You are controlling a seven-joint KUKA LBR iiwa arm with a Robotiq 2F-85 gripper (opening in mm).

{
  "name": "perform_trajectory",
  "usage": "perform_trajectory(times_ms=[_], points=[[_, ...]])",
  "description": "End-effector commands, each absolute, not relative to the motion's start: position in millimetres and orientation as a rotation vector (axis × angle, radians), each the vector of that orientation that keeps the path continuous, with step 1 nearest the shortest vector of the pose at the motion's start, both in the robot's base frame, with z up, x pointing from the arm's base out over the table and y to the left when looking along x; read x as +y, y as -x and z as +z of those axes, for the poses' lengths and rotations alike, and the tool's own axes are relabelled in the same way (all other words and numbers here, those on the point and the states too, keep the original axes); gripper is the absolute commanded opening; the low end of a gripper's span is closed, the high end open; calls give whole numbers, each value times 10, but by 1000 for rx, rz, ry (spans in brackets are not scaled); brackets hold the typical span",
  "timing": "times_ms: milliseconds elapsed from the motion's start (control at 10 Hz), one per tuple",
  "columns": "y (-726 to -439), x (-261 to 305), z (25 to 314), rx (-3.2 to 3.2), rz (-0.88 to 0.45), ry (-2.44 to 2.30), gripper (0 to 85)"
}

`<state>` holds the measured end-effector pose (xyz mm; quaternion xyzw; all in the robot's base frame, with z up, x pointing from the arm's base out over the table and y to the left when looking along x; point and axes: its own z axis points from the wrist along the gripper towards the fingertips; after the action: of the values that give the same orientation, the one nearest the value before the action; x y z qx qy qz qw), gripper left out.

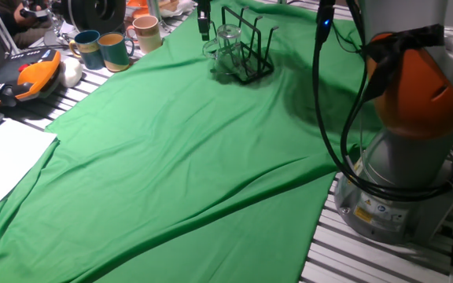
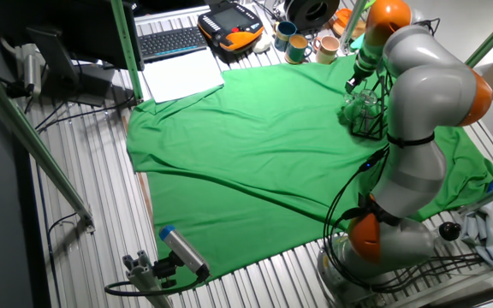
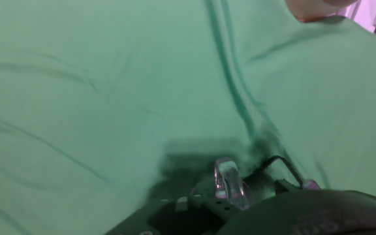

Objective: Take the cup off the cup rack

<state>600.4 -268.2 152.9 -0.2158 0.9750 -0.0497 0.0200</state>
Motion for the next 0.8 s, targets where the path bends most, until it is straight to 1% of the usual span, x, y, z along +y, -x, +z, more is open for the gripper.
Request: perform_trajectory(times_ms=[0,700], points=[[-5997,-2691,1505,3024,-150,672,510],[-5926,-2751,1281,3009,-133,676,510]])
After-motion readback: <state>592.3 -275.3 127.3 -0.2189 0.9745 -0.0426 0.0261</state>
